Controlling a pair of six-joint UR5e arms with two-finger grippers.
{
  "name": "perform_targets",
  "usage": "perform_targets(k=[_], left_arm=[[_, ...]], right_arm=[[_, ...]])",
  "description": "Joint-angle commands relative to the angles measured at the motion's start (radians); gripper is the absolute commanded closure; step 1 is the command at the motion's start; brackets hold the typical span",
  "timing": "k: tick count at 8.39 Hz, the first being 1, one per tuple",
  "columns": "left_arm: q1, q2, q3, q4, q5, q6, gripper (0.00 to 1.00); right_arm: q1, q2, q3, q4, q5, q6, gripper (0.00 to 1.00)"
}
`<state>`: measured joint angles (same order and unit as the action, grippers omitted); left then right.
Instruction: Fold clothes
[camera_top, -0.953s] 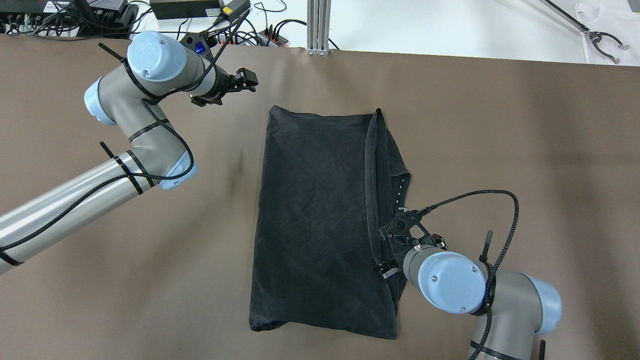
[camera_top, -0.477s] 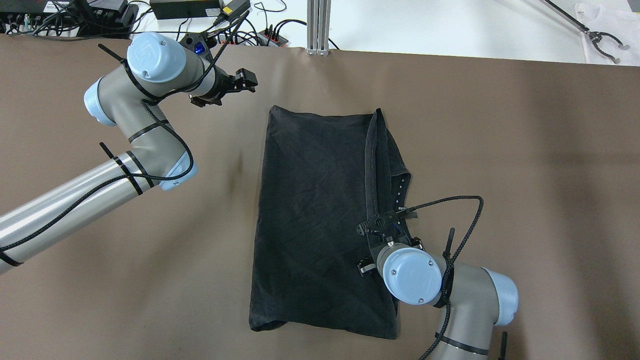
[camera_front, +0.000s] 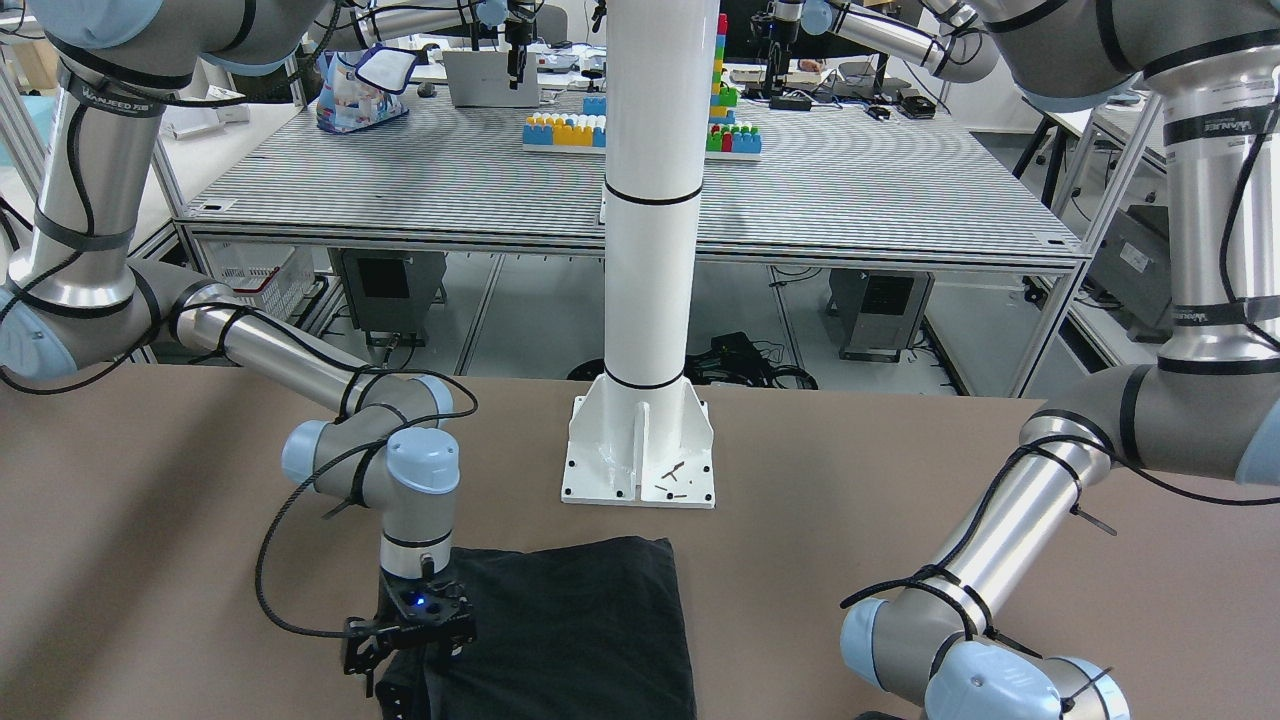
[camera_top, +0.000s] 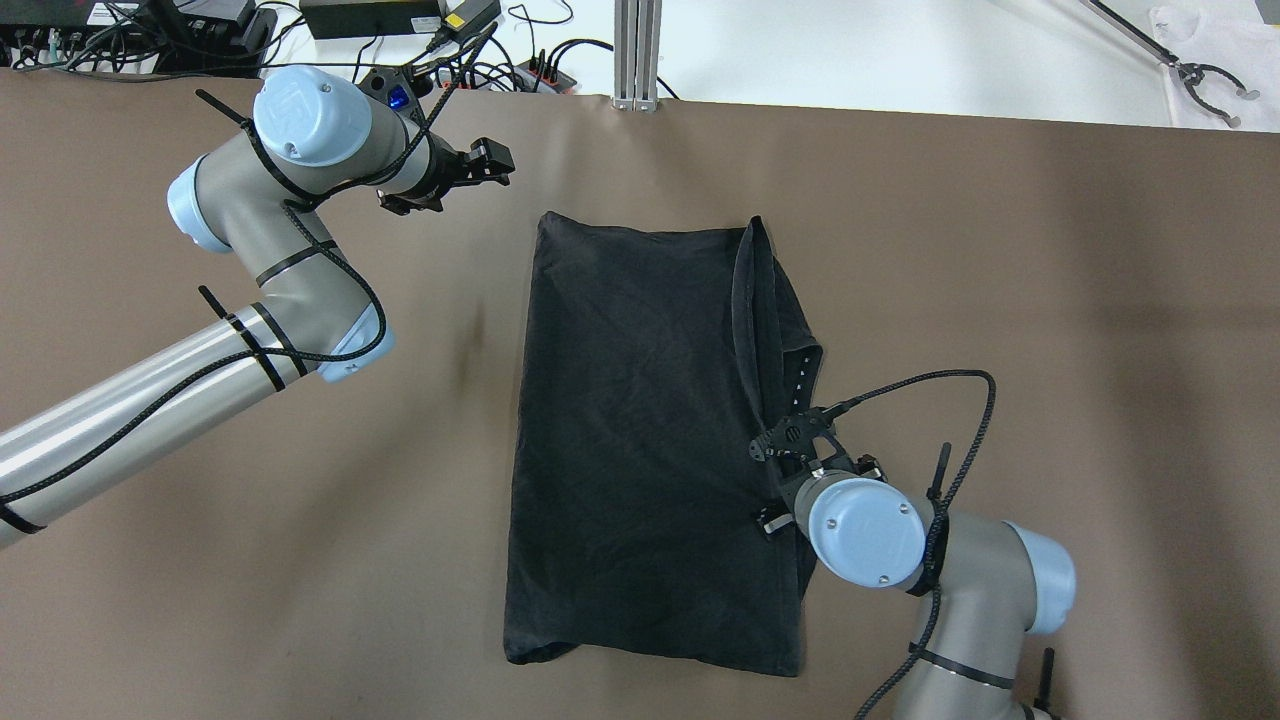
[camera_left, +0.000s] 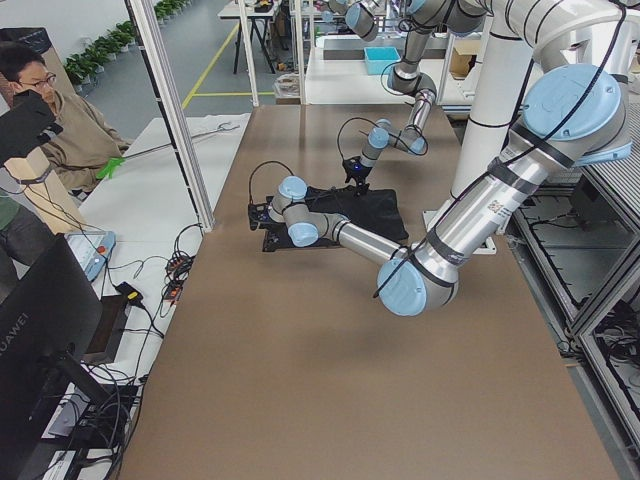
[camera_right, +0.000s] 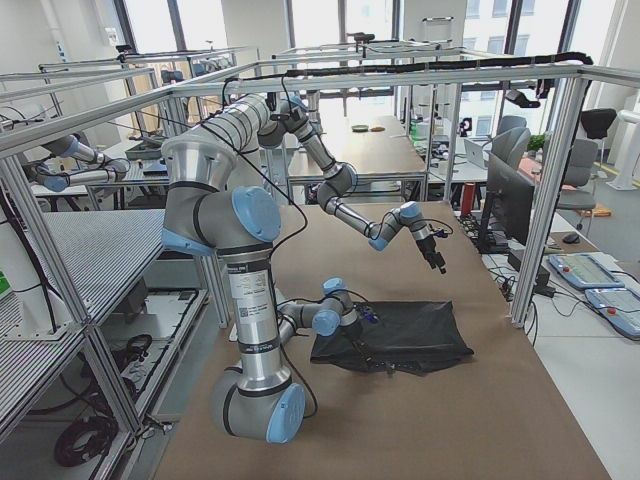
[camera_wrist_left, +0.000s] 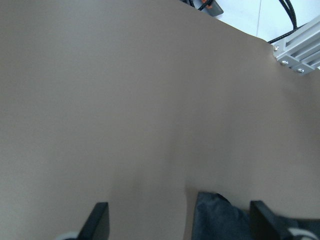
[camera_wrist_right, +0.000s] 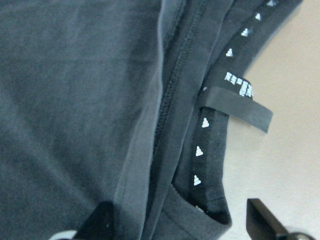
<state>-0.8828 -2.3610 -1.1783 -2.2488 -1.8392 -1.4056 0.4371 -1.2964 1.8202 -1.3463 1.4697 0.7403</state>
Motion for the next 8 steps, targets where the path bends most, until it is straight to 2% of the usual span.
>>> perform_targets(k=[1, 5, 6, 8], left_arm=[[0.001, -0.001, 0.0, 0.0, 0.002, -0.003, 0.0], [0.002, -0.004, 0.0, 0.002, 0.0, -0.003, 0.0], [0.002, -0.006, 0.0, 0.002, 0.0, -0.003, 0.0], [0.002, -0.012, 0.0, 0.002, -0.002, -0.003, 0.0]], right_arm=[[0.089, -0.066, 0.042, 0.014, 0.092, -0.108, 0.05], [0.166, -0.057, 0.06, -0.013, 0.119, -0.182, 0.05], [0.166, 0.035, 0.032, -0.042, 0.118, -0.149, 0.05], [0.161, 0.173, -0.103, -0.05, 0.113, 0.005, 0.05]])
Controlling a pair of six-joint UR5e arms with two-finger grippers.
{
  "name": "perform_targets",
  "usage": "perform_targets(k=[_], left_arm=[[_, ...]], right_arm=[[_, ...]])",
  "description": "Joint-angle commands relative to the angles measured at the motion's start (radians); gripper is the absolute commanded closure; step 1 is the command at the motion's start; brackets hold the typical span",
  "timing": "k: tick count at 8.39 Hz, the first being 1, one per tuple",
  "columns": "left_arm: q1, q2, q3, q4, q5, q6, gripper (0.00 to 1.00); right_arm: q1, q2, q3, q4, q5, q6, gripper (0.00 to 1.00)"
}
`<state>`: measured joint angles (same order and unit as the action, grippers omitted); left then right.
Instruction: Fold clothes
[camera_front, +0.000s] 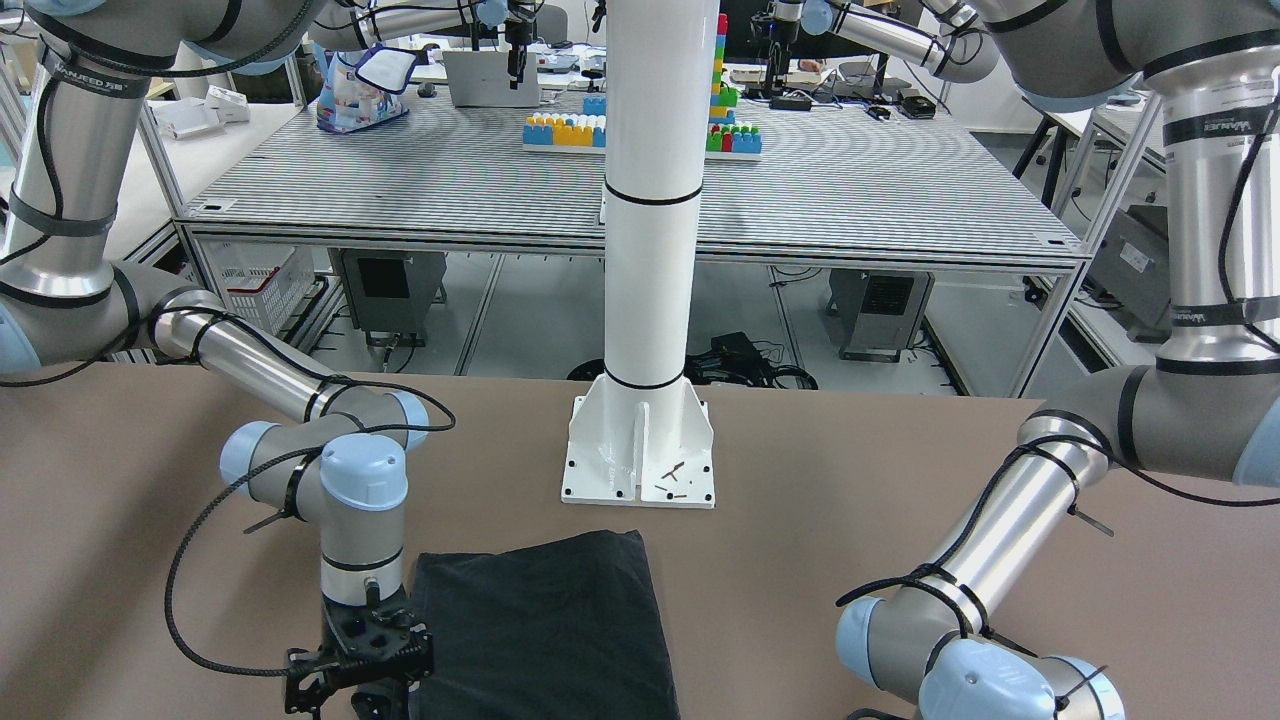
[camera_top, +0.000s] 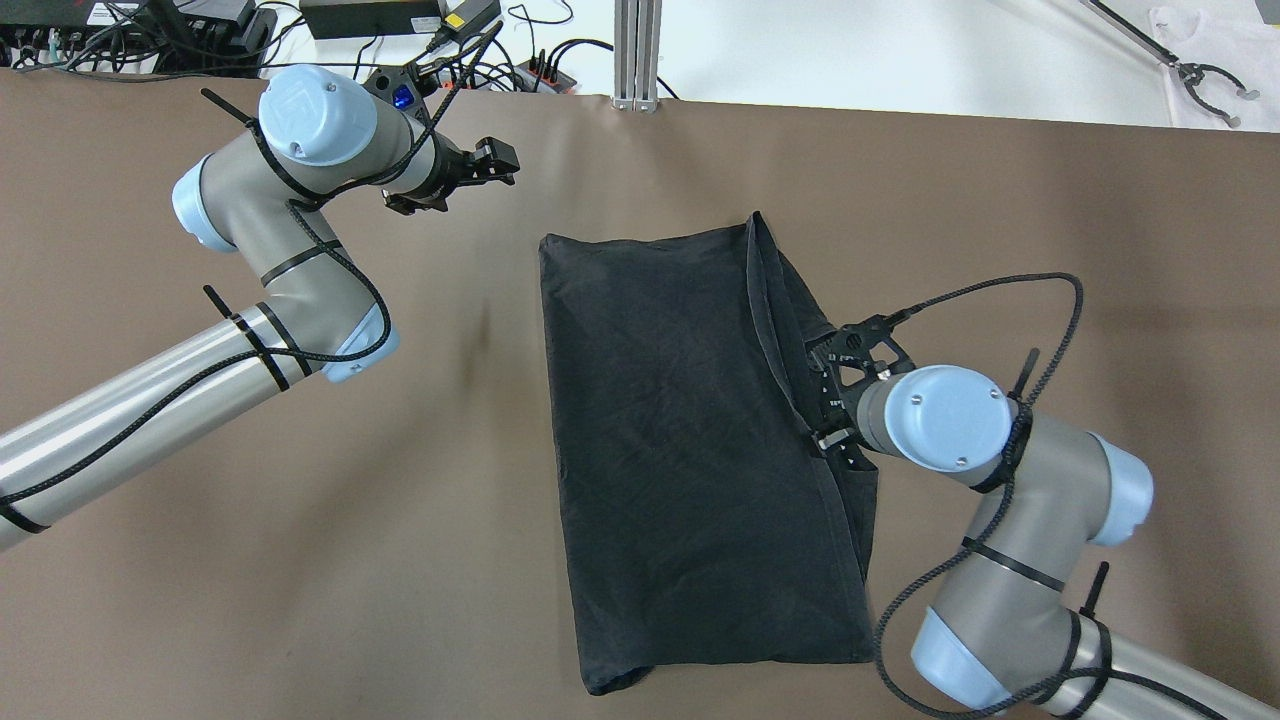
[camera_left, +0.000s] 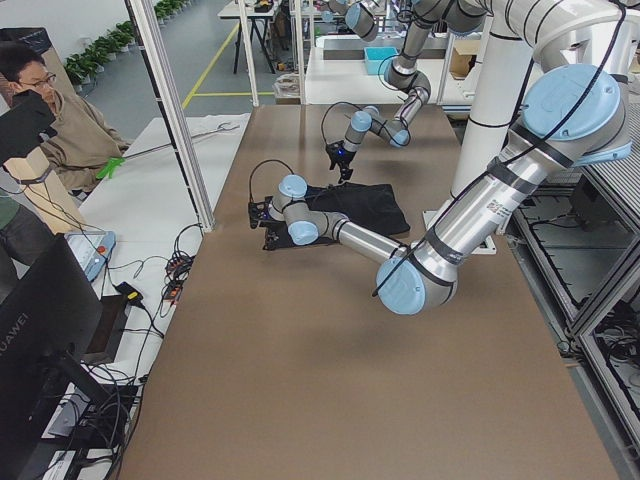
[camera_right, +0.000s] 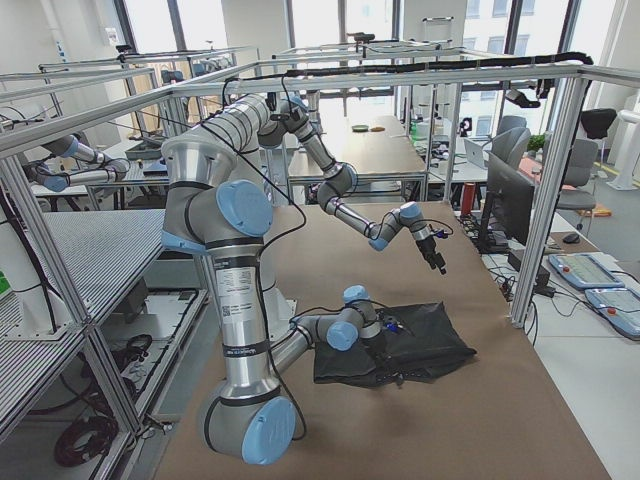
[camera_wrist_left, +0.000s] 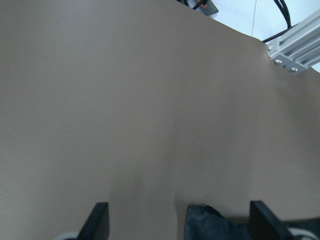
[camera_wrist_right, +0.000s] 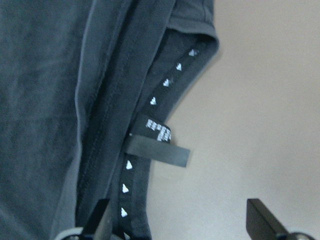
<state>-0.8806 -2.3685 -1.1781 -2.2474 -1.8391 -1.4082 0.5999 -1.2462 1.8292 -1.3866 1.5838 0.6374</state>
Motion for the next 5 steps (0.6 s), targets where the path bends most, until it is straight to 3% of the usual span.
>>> perform_targets(k=[1, 5], left_arm=[[0.0, -0.006, 0.0, 0.0, -0.006, 0.0, 0.0], [0.0, -0.003, 0.002, 0.0, 0.0, 0.002, 0.0]], right_arm=[[-0.003, 0.151, -0.157, 0.0, -0.002, 0.11, 0.05], [0.038, 0.134, -0.278, 0.155, -0.007, 0.026, 0.05]])
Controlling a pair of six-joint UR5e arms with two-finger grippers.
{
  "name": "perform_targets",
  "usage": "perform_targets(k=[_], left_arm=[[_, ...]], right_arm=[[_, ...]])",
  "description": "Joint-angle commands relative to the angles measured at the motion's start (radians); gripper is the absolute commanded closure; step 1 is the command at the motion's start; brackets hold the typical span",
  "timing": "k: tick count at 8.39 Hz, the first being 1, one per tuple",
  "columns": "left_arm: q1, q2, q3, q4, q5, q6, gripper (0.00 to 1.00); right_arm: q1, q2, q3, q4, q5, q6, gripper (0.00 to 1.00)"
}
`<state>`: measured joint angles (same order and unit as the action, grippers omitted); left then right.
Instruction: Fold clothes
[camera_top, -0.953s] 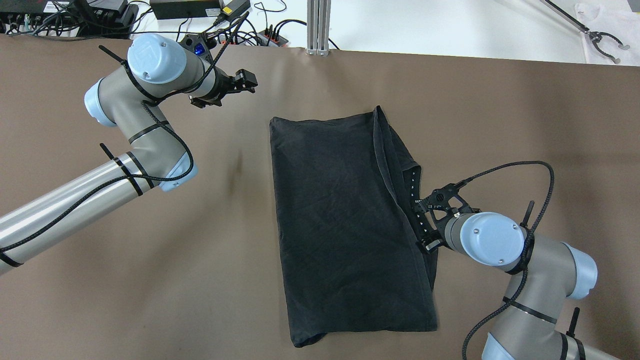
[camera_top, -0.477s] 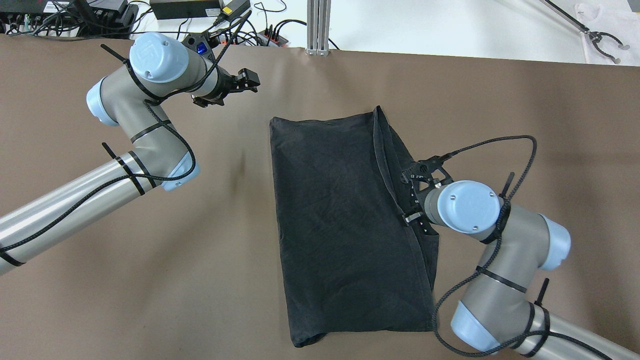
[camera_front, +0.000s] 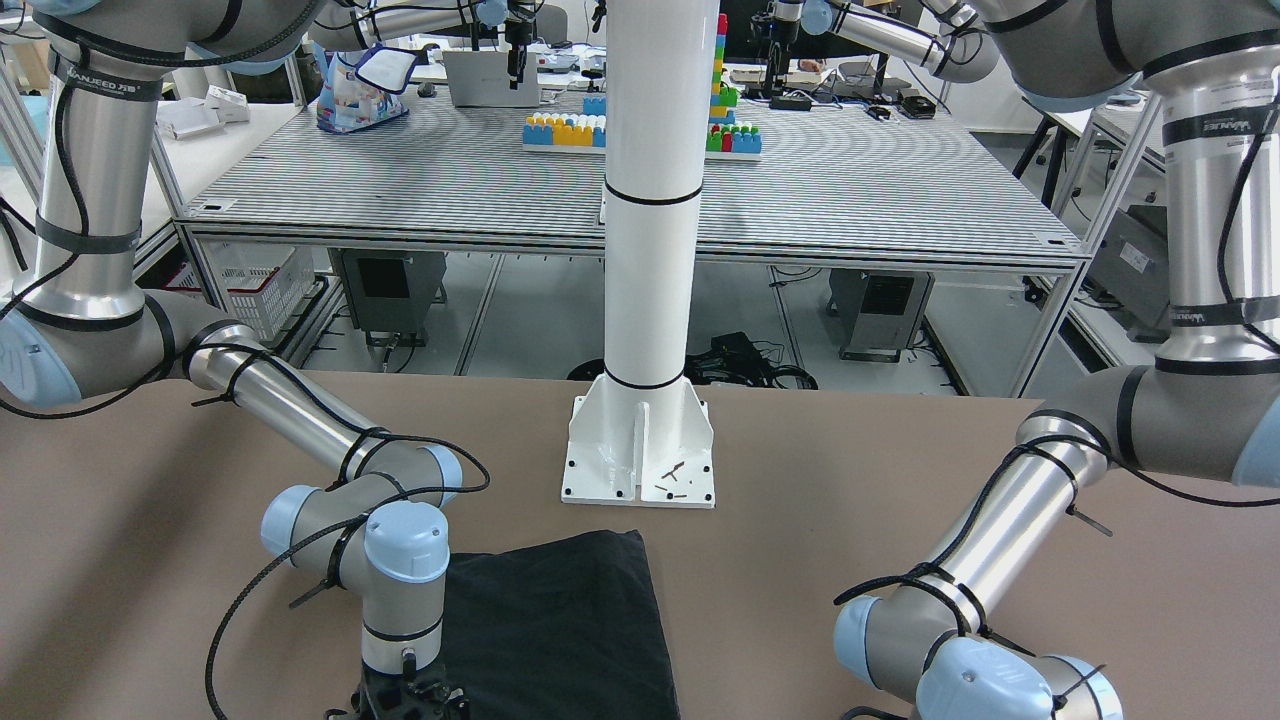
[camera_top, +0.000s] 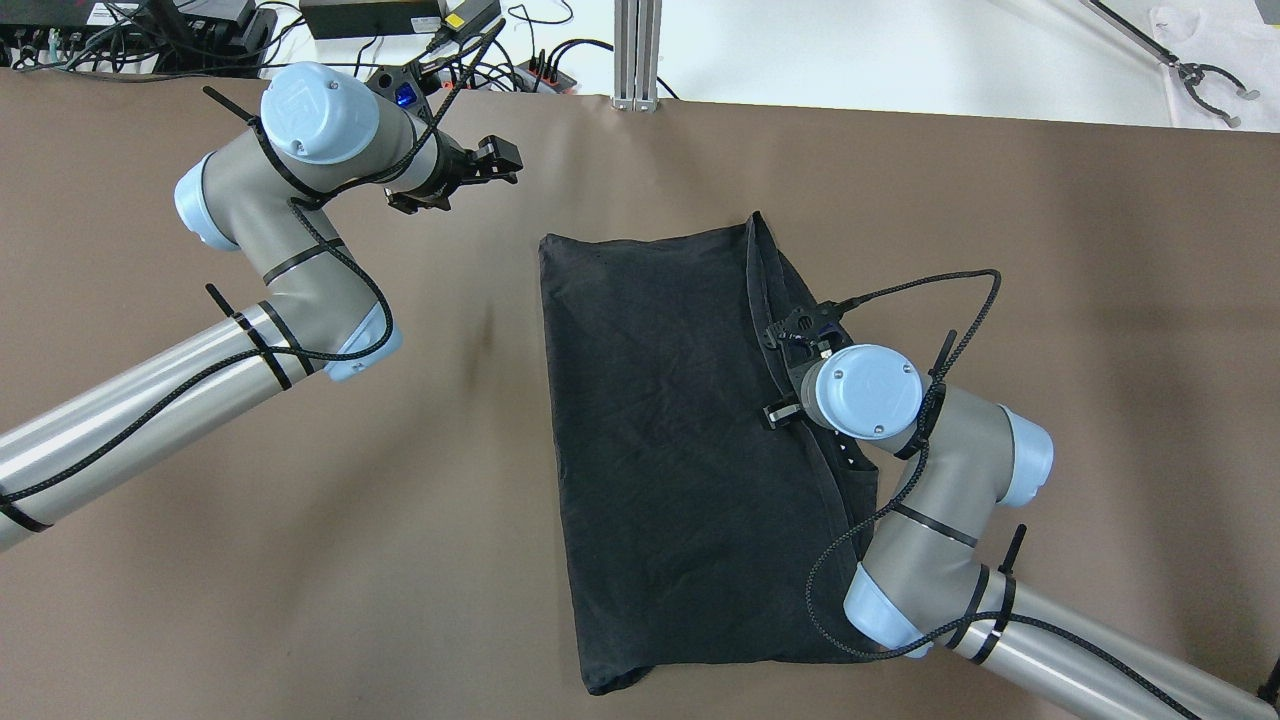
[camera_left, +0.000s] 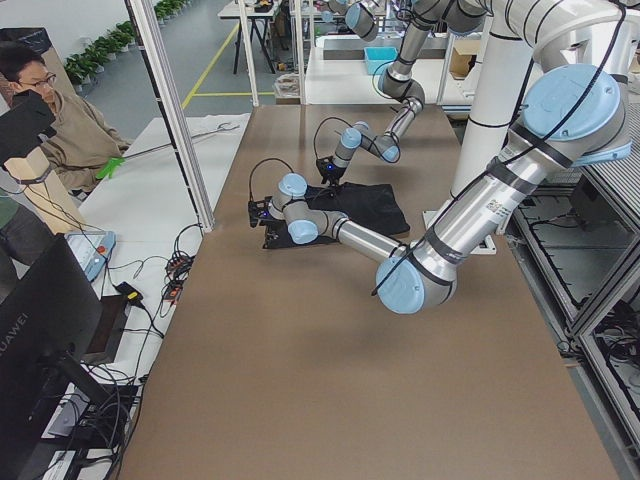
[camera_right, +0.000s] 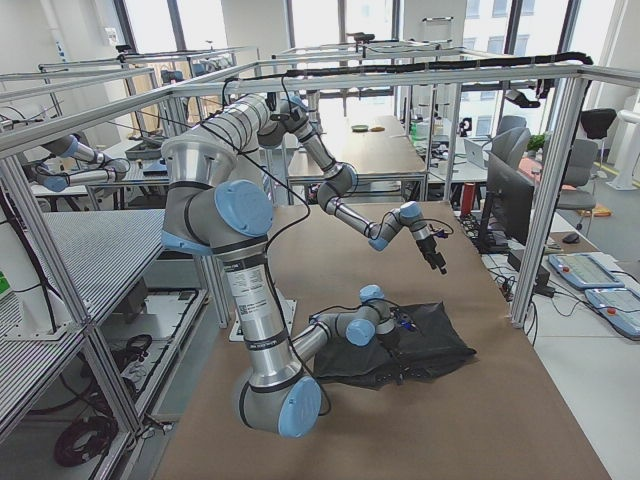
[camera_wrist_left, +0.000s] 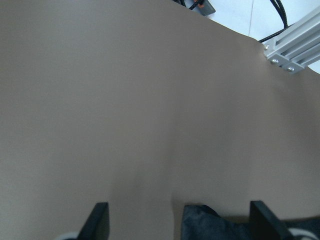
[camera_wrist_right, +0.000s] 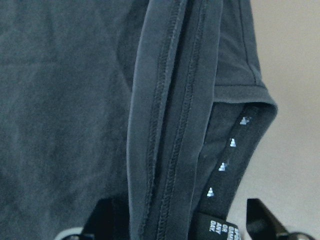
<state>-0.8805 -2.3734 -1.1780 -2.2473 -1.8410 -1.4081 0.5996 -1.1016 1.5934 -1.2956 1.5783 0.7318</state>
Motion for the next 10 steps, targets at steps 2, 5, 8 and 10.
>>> perform_targets(k=[2, 5, 8, 10], left_arm=[[0.002, 0.0, 0.001, 0.002, 0.003, 0.003, 0.0], [0.002, 0.002, 0.0, 0.002, 0.003, 0.001, 0.0], [0.0, 0.005, 0.0, 0.0, 0.003, 0.001, 0.0], [0.002, 0.005, -0.002, 0.0, 0.003, -0.002, 0.0]], right_arm=[[0.162, -0.029, -0.044, 0.064, 0.055, -0.254, 0.05], [0.175, -0.011, -0.044, 0.064, 0.063, -0.227, 0.05], [0.16, 0.165, -0.203, 0.074, 0.06, -0.095, 0.05], [0.16, 0.193, -0.276, 0.142, 0.057, -0.083, 0.05]])
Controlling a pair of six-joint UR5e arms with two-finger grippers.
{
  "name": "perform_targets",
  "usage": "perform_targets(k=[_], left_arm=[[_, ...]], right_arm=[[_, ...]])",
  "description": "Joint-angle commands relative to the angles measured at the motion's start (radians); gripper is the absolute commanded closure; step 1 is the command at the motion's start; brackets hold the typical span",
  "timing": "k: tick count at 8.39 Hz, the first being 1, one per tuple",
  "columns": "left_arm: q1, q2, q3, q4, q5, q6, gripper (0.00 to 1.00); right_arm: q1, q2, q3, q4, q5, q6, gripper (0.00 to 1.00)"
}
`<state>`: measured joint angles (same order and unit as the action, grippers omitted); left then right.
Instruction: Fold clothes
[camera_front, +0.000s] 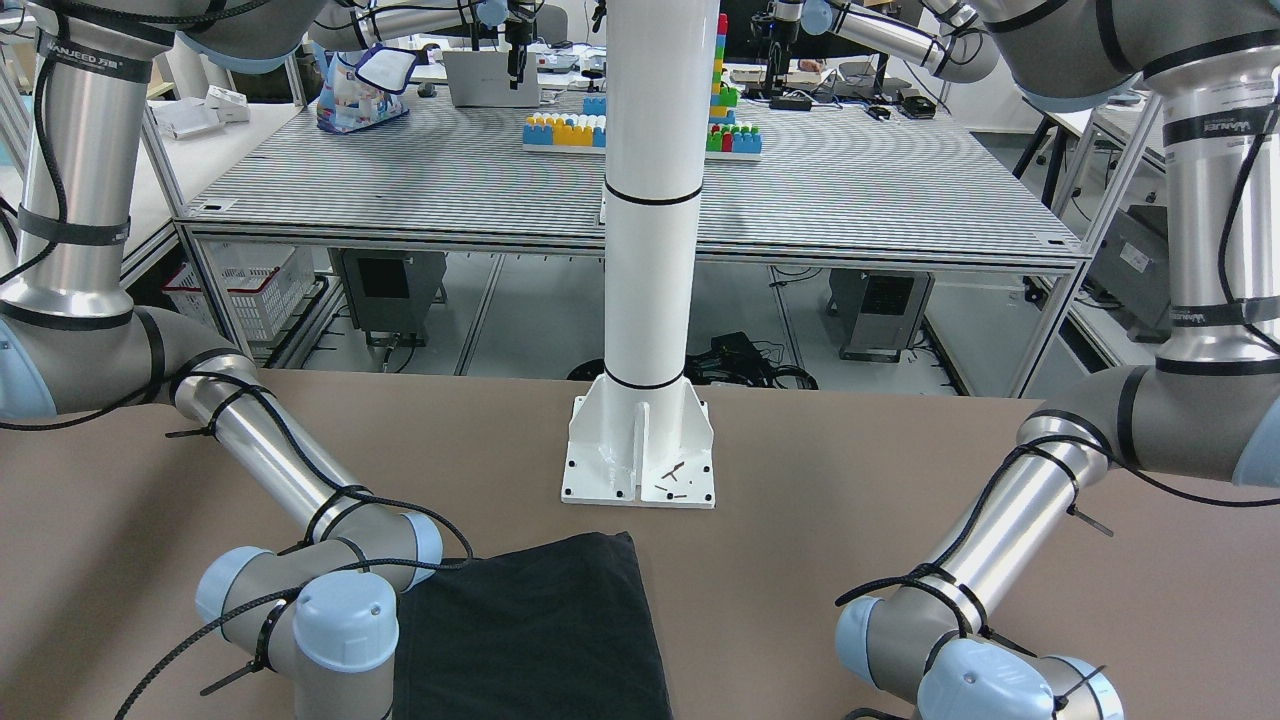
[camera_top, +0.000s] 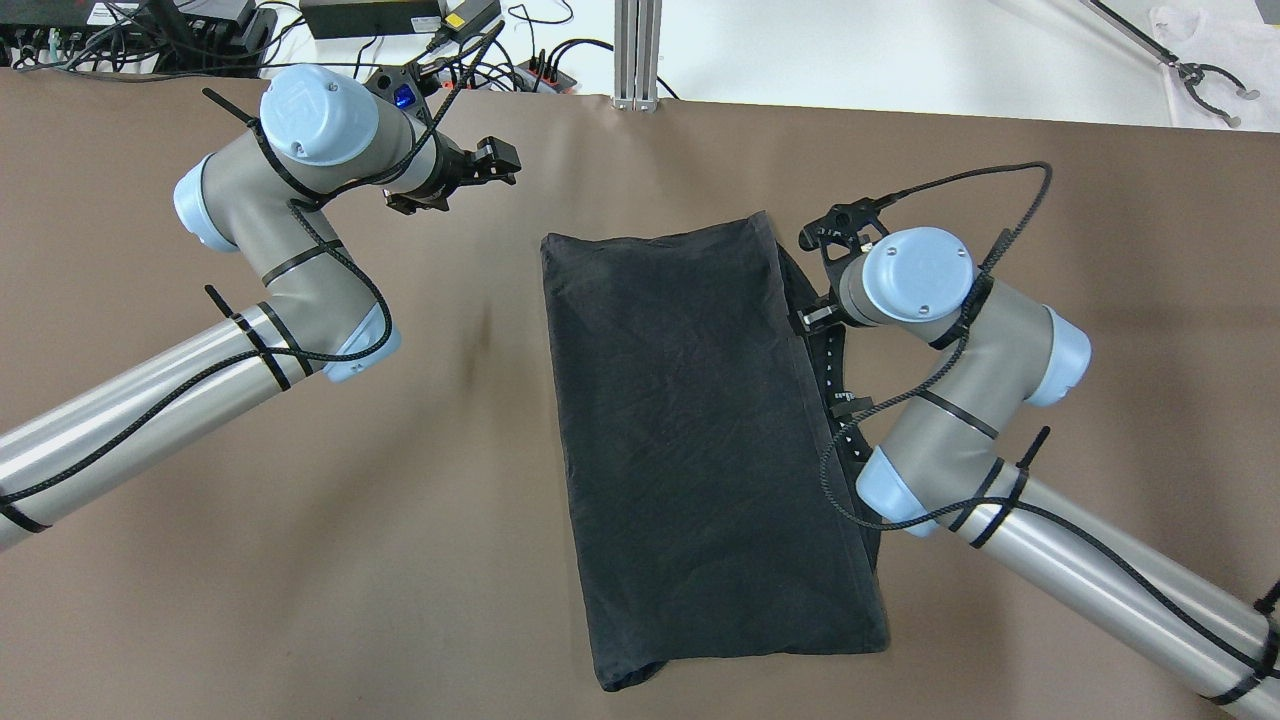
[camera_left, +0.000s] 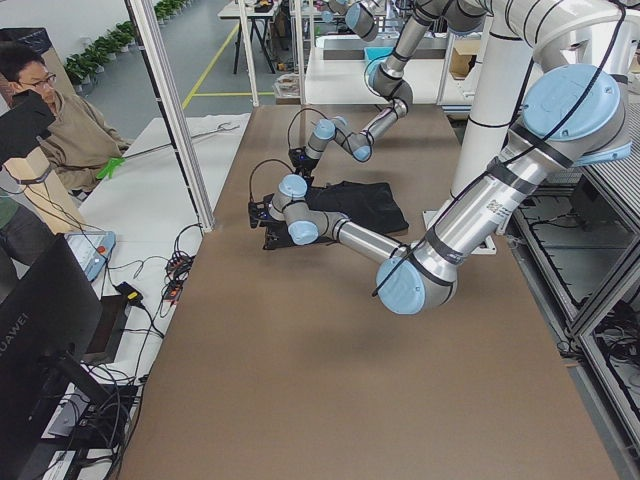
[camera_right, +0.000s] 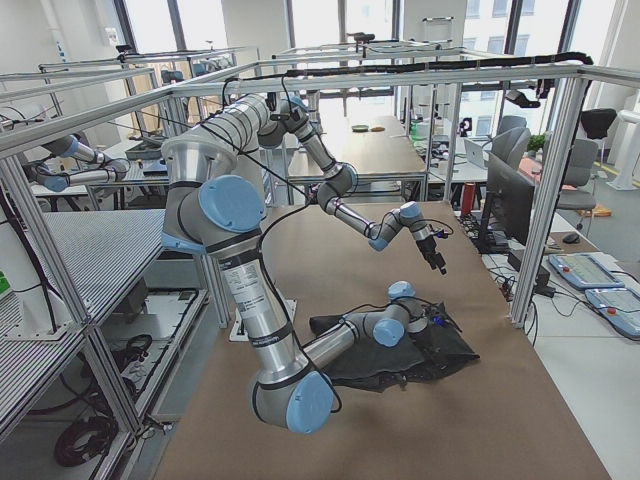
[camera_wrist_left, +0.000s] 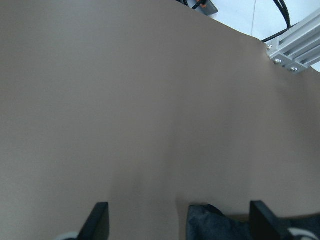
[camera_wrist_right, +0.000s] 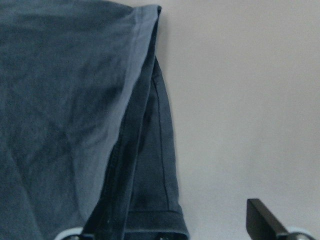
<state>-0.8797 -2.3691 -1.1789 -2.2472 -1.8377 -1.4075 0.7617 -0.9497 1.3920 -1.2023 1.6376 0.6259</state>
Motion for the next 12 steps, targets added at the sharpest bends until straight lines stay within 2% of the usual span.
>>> perform_targets(k=[1, 4, 6, 7, 11, 12], left_arm=[[0.001, 0.002, -0.001, 0.0, -0.002, -0.001, 0.0], [0.001, 0.005, -0.001, 0.0, -0.002, -0.001, 0.0], [0.001, -0.001, -0.001, 0.0, -0.003, -0.002, 0.0], [0.001, -0.007, -0.002, 0.001, -0.008, -0.008, 0.0], [0.056, 0.002, -0.091, 0.003, -0.008, -0.142, 0.0], [0.059, 0.005, -0.102, 0.003, -0.006, -0.145, 0.0]], right_arm=[[-0.002, 0.04, -0.097, 0.053, -0.001, 0.025, 0.05], [0.017, -0.03, -0.108, 0.118, -0.002, -0.049, 0.05], [0.039, -0.041, -0.056, 0.13, 0.069, 0.0, 0.05], [0.042, -0.059, 0.012, 0.119, 0.13, 0.128, 0.05], [0.015, -0.301, 0.454, 0.077, 0.181, 0.726, 0.07], [-0.04, -0.328, 0.517, 0.04, 0.185, 0.865, 0.07]])
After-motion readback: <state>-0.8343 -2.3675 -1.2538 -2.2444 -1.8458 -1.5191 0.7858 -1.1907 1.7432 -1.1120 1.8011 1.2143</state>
